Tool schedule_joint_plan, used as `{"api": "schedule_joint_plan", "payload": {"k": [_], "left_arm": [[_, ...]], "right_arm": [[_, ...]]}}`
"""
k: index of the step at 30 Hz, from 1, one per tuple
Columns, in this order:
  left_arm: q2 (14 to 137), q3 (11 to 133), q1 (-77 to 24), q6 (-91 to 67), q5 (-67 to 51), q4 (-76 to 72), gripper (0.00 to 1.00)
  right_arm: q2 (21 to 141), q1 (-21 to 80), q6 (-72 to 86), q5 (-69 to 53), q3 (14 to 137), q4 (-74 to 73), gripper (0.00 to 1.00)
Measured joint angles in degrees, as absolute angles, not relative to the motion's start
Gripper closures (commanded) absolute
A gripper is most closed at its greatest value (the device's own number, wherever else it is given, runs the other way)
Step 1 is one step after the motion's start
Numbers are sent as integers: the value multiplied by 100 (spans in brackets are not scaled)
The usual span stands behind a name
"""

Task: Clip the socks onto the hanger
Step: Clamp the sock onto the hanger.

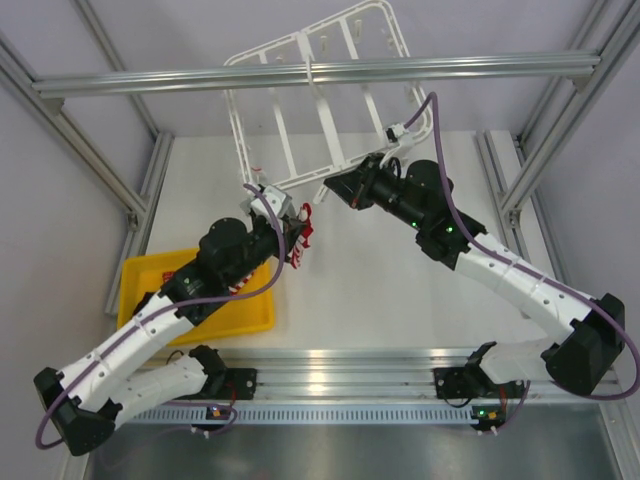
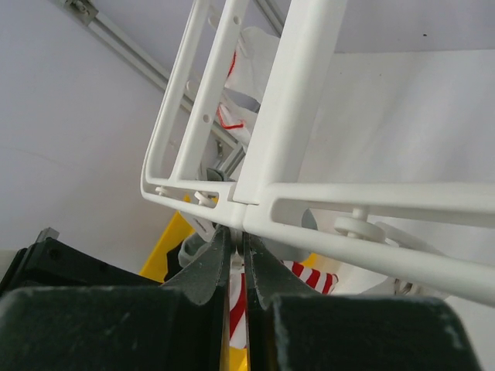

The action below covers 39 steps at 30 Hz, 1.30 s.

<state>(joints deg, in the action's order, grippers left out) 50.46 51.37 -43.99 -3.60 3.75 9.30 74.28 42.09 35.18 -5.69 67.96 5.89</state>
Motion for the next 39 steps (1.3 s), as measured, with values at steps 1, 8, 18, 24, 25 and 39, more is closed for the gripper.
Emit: {"api": "schedule_joint_plan", "payload": {"k": [1, 8, 18, 24, 25, 39], "left_arm": [[5052, 5131, -4399, -401, 421, 906, 100], [5238, 5131, -4401, -722, 611, 770, 100], [5402, 5162, -4403, -1017, 696, 705, 100], [5437, 5234, -4403, -1087, 690, 681, 100], [5443, 5256, -4403, -1090, 690, 668, 100], [5586, 5354, -4403, -1199, 539, 532, 100]], "right_arm": [[7428, 4209, 3533, -565, 6796, 587, 100], [7428, 4209, 3673, -569, 6796, 591, 100], [7428, 4211, 3656, -574, 6796, 596, 100], [7428, 4215, 3594, -572, 6796, 598, 100], [7428, 4215, 3581, -572, 6796, 598, 100], [7430, 4261, 3509, -569, 6794, 639, 100]]}}
